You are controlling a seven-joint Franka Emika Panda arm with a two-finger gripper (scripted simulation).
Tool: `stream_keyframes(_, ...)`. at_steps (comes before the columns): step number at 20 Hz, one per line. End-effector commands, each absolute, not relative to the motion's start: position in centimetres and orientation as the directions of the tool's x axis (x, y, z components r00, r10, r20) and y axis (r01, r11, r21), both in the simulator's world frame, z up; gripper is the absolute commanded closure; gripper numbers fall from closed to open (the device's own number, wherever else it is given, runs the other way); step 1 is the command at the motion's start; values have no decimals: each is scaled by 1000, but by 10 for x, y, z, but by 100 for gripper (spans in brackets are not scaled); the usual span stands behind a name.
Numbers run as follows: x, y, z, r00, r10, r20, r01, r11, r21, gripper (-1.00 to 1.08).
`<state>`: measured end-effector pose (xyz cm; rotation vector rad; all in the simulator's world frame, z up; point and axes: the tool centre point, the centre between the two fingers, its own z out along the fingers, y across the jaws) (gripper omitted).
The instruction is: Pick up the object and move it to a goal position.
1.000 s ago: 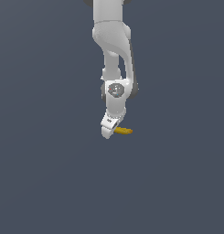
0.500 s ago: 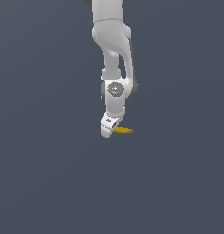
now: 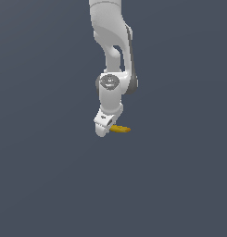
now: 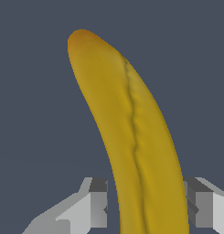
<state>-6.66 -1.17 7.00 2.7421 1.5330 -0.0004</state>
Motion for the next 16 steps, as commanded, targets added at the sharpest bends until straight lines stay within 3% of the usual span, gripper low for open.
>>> stream_keyframes(1, -62, -23, 90, 524, 852, 1, 852, -524, 2, 108)
stream_keyframes(16, -28, -108, 235, 522, 853, 4, 853, -522, 0, 108)
